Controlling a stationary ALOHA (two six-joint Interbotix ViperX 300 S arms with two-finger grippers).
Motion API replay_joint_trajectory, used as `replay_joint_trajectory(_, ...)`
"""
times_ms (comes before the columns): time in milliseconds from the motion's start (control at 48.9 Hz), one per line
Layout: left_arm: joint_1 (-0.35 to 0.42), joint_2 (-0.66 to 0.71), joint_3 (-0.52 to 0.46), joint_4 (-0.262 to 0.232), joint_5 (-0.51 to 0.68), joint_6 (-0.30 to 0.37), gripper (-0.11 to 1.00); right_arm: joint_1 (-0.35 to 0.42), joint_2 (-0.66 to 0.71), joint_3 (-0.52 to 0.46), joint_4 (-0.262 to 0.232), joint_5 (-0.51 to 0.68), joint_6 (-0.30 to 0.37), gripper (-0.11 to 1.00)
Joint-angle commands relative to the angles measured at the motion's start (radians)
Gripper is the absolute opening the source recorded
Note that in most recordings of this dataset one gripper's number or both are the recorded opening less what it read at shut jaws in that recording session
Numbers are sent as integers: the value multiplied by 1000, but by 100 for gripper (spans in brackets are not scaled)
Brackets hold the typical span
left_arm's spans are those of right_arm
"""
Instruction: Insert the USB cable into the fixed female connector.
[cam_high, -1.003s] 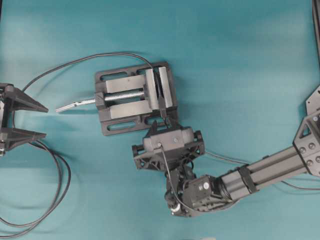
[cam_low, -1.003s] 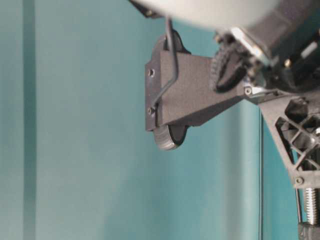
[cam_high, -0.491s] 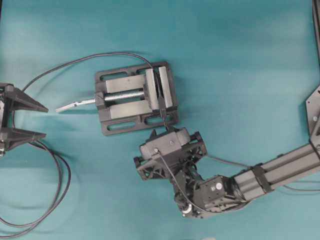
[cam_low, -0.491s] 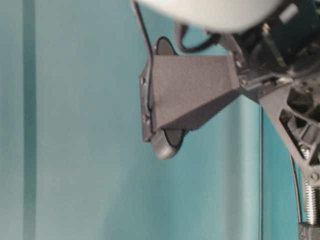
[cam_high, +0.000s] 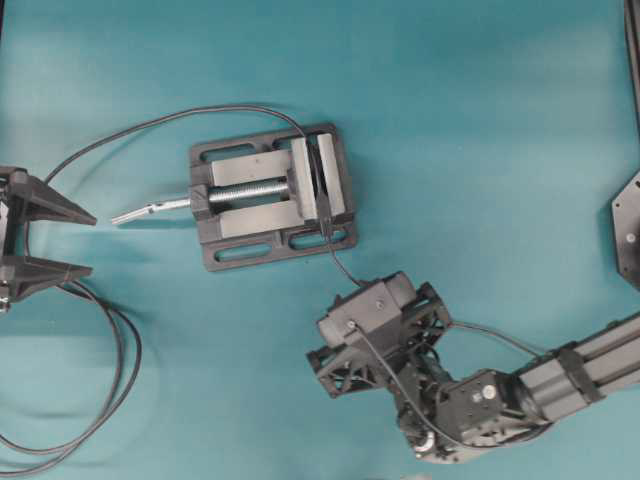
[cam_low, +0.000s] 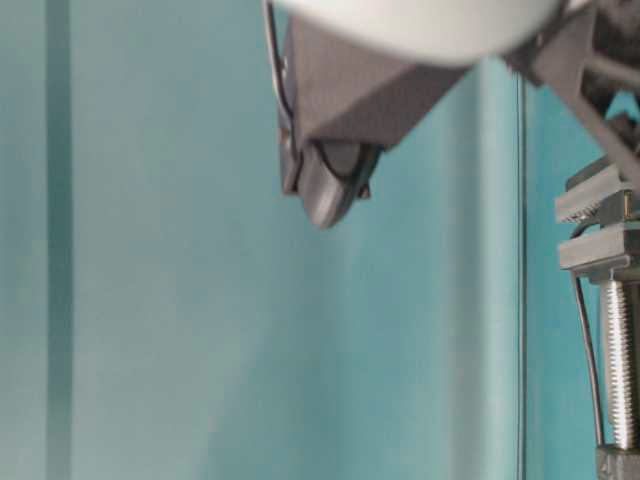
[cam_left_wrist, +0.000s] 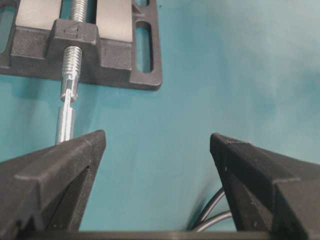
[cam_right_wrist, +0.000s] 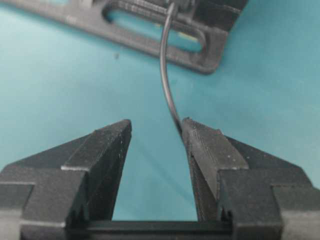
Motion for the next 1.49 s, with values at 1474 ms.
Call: replay_joint_trajectory(1474, -3, 6, -12, 3, -5, -11, 100, -342, -989, 879, -658, 1020, -155, 48)
